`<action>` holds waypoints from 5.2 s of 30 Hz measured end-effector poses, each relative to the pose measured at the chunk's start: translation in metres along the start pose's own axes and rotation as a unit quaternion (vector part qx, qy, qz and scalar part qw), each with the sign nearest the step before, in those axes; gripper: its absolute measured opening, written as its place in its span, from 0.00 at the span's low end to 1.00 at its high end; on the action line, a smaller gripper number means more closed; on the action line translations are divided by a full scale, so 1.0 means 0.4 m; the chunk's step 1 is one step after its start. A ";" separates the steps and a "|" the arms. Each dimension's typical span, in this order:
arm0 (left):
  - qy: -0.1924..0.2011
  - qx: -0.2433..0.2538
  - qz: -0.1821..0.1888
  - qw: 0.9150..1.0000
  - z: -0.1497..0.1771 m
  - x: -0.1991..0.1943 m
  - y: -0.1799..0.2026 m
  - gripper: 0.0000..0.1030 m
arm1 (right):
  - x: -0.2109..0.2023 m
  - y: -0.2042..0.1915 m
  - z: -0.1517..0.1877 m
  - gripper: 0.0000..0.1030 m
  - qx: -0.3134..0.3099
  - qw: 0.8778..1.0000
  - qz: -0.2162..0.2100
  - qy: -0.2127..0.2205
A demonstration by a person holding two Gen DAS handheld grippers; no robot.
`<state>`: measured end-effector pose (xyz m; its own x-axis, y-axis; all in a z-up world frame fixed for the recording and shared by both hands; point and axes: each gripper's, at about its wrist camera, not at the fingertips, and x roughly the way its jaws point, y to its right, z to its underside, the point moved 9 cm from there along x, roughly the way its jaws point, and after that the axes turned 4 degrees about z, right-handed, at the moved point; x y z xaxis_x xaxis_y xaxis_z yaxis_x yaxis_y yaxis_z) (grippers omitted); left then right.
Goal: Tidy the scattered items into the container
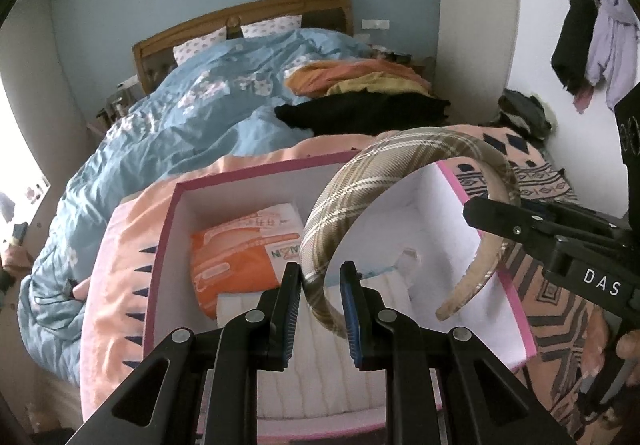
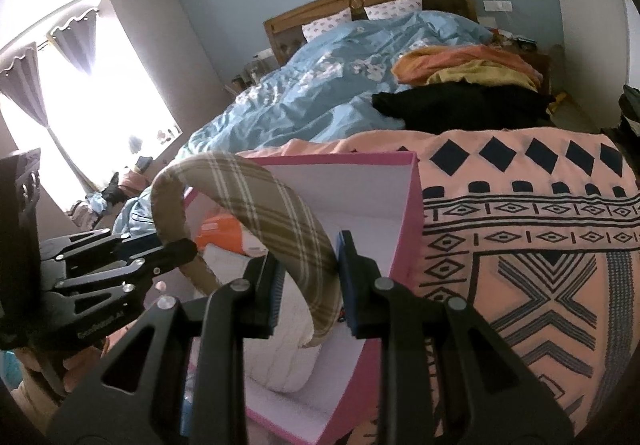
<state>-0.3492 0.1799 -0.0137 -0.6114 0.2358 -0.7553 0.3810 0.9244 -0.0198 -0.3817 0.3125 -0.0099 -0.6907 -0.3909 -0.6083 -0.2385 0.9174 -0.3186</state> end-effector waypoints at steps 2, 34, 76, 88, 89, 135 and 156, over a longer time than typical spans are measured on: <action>-0.009 -0.002 0.001 1.000 -0.002 0.019 -0.002 0.19 | 0.017 0.009 0.000 0.27 0.005 1.000 0.004 -0.006; -0.107 -0.027 -0.004 0.994 0.011 0.216 -0.026 0.19 | 0.142 0.050 -0.010 0.27 -0.045 0.993 0.093 -0.052; -0.028 -0.044 0.065 0.996 0.079 0.029 -0.054 0.73 | -0.007 -0.053 0.099 0.55 -0.058 0.998 0.018 -0.015; 0.037 -0.043 0.041 0.998 0.223 -0.162 -0.123 0.81 | -0.145 -0.158 0.219 0.79 -0.073 0.995 -0.069 -0.005; 0.038 -0.046 0.042 0.997 0.243 -0.174 -0.133 0.81 | -0.149 -0.165 0.233 0.79 -0.078 0.994 -0.073 -0.007; 0.000 -0.140 0.042 0.989 0.567 -0.174 -0.307 0.81 | -0.014 -0.323 0.497 0.99 -0.007 0.971 -0.169 -0.169; -0.041 -0.121 0.147 0.981 0.520 -0.120 -0.187 0.81 | 0.028 -0.310 0.488 0.99 0.077 0.957 -0.209 -0.184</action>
<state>-0.2043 0.0370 -0.1122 -0.4383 0.4868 -0.7556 0.3507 0.8666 0.3549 -0.2266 0.1797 -0.1191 -0.2618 -0.7475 -0.6105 -0.3190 0.6641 -0.6762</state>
